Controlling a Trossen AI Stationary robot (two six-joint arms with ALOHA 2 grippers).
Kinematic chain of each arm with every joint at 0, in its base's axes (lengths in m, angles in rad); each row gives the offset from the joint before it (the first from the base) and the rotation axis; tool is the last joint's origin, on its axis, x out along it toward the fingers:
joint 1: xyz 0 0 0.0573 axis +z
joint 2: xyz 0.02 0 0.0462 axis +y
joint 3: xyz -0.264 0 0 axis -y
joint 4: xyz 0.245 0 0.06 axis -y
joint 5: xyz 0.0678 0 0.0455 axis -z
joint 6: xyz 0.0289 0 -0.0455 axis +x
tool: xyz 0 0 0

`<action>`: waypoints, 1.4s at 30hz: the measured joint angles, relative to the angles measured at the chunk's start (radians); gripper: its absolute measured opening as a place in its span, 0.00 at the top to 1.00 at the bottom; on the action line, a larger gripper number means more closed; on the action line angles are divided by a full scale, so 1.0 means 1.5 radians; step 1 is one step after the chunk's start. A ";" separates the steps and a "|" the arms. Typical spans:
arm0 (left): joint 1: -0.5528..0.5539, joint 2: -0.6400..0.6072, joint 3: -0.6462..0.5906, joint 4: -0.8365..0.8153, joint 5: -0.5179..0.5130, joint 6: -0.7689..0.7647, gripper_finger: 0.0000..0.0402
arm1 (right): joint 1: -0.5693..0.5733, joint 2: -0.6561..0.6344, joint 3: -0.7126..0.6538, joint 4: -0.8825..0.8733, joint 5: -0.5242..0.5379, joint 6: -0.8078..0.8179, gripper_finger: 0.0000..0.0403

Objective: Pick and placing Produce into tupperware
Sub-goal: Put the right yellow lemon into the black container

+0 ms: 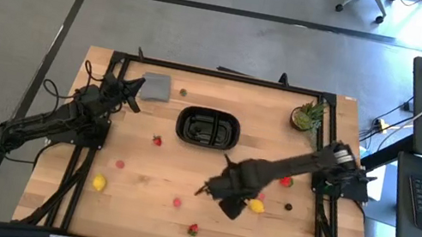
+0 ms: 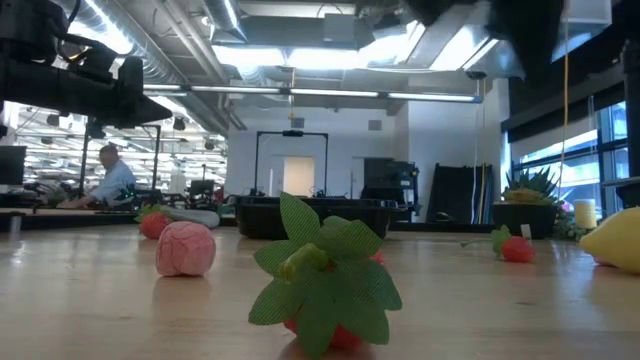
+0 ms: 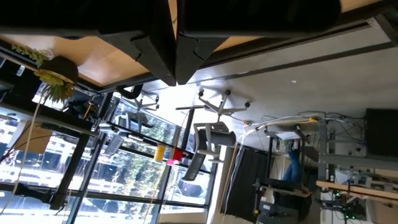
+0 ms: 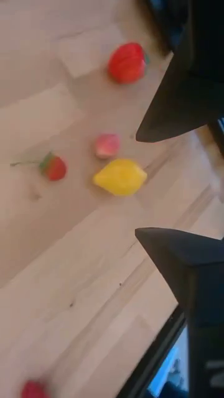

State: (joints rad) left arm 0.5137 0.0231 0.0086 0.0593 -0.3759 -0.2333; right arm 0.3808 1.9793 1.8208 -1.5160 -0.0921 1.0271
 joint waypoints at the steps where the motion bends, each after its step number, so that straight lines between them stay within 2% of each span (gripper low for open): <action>1: 0.000 0.000 0.000 0.000 0.000 0.000 1.00 | 0.009 -0.015 -0.024 0.014 -0.001 0.017 0.41; 7: 0.000 0.000 0.000 0.000 0.000 0.000 1.00 | 0.057 -0.099 -0.169 0.112 -0.028 0.141 0.41; 11: 0.000 0.000 0.000 0.000 0.000 0.000 1.00 | 0.082 -0.126 -0.263 0.166 -0.028 0.203 0.41; 17: 0.000 0.000 0.000 0.000 0.000 0.000 1.00 | 0.101 -0.129 -0.357 0.282 -0.027 0.210 0.41; 29: 0.000 0.000 0.000 0.000 0.000 -0.001 1.00 | 0.100 -0.129 -0.390 0.296 -0.024 0.217 0.40; 42: 0.000 0.000 0.000 0.000 0.000 -0.001 1.00 | 0.100 -0.129 -0.390 0.290 -0.020 0.203 0.36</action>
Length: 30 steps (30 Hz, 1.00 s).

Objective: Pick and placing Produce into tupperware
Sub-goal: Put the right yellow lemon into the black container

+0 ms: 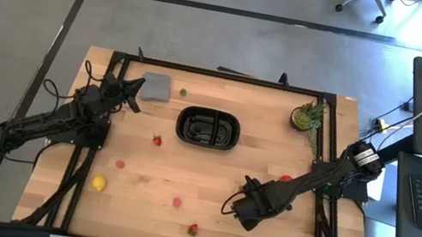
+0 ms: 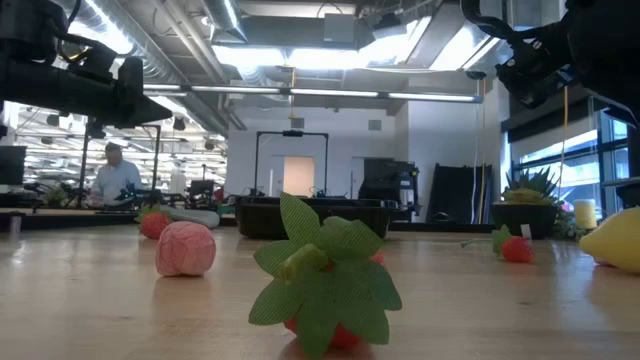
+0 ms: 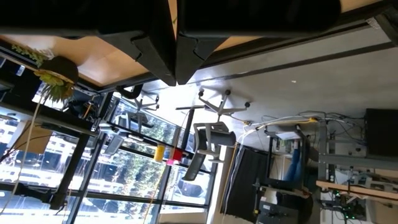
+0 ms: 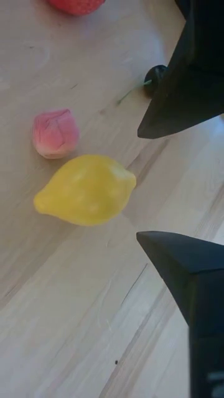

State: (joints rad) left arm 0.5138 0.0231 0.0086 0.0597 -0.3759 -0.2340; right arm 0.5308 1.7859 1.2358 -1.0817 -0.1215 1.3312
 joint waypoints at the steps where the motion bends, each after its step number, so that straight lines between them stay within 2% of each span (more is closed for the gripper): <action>1: 0.000 0.000 0.000 0.000 0.000 0.000 1.00 | 0.000 0.000 0.000 0.000 0.000 0.000 0.36; 9: 0.000 0.000 0.000 0.000 0.000 0.000 1.00 | -0.003 0.000 0.000 0.015 0.000 -0.001 0.35; 18: 0.000 0.000 0.000 0.000 0.000 0.000 1.00 | -0.003 0.000 0.000 0.053 0.028 -0.036 0.22; 24: 0.000 0.000 0.000 0.000 0.000 0.000 1.00 | -0.003 0.000 0.000 0.094 0.028 -0.035 0.22; 30: 0.000 0.000 0.000 0.000 0.000 0.000 1.00 | -0.003 0.000 0.001 0.081 0.046 -0.033 0.22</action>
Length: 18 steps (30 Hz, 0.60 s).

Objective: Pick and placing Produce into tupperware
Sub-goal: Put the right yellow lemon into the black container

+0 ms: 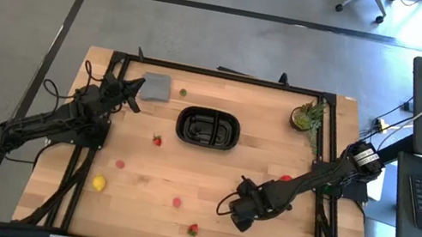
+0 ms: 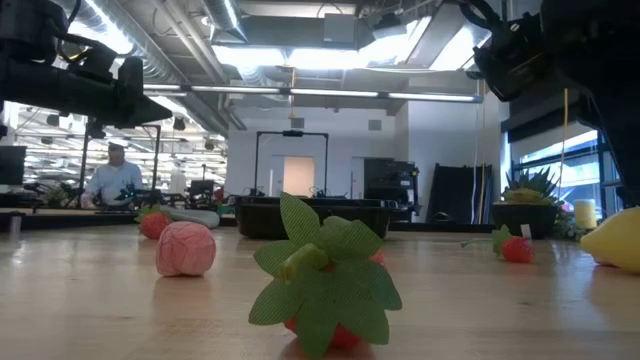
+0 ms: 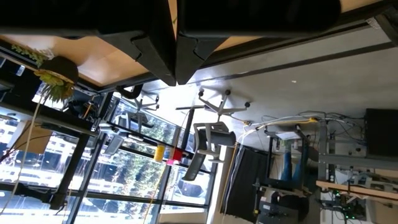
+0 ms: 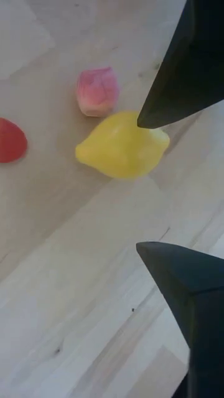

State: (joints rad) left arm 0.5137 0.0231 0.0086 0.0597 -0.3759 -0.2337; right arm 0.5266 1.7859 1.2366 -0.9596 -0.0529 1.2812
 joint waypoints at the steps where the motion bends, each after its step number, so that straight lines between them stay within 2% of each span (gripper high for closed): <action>1: 0.000 0.000 0.000 0.000 0.000 0.000 1.00 | 0.000 0.000 0.000 0.000 0.003 0.000 0.22; 18: 0.000 0.000 0.000 0.000 0.000 0.000 1.00 | 0.000 0.046 0.000 -0.007 0.000 -0.005 0.22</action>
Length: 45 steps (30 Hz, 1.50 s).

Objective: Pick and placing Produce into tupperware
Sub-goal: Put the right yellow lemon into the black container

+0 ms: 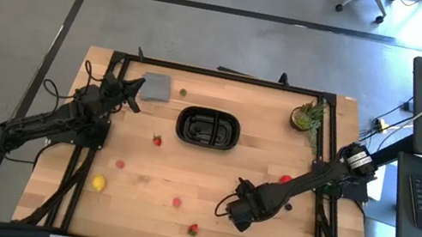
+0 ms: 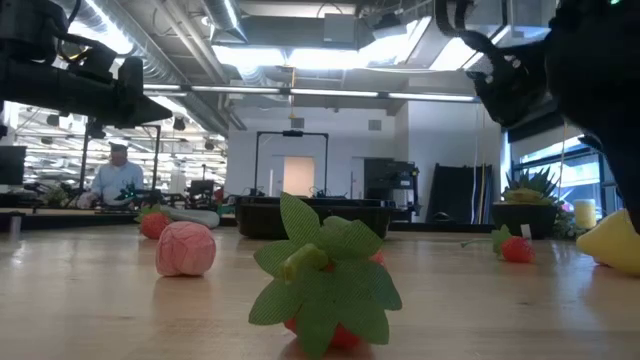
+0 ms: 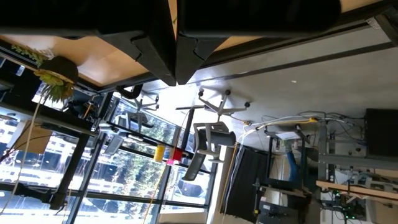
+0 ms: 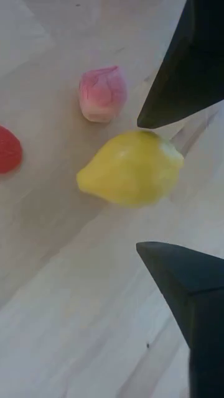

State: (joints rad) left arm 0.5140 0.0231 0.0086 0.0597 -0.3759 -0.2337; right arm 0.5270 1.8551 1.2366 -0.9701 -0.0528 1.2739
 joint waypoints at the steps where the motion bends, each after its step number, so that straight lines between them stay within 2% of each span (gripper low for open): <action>1: 0.000 0.000 0.000 0.000 0.000 0.000 1.00 | 0.000 0.005 0.000 0.000 0.000 0.000 0.22; 17: 0.000 0.000 0.000 0.000 0.000 0.000 1.00 | 0.000 0.057 0.000 0.026 0.004 0.000 0.22; 21: 0.000 0.000 0.000 0.000 0.000 0.000 1.00 | 0.000 0.060 0.000 0.031 0.004 0.001 0.29; 27: 0.000 0.000 0.000 0.000 0.000 0.000 1.00 | 0.000 0.061 0.001 0.034 -0.002 0.002 0.49; 33: 0.000 0.000 0.000 0.000 0.000 0.000 1.00 | 0.000 0.062 0.008 0.029 -0.006 -0.001 0.49; 38: 0.000 0.000 0.000 0.000 0.000 0.000 1.00 | -0.013 0.058 0.063 0.031 -0.009 -0.042 0.49; 41: 0.000 0.000 0.000 0.000 0.000 0.000 1.00 | -0.041 0.050 0.111 0.024 0.019 -0.090 0.49; 45: 0.000 0.000 0.000 0.000 0.000 0.000 1.00 | -0.103 0.039 0.179 0.018 0.110 -0.182 0.49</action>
State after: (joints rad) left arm 0.5137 0.0235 0.0087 0.0597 -0.3763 -0.2337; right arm 0.3732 1.9129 1.5047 -0.9426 0.1120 1.0015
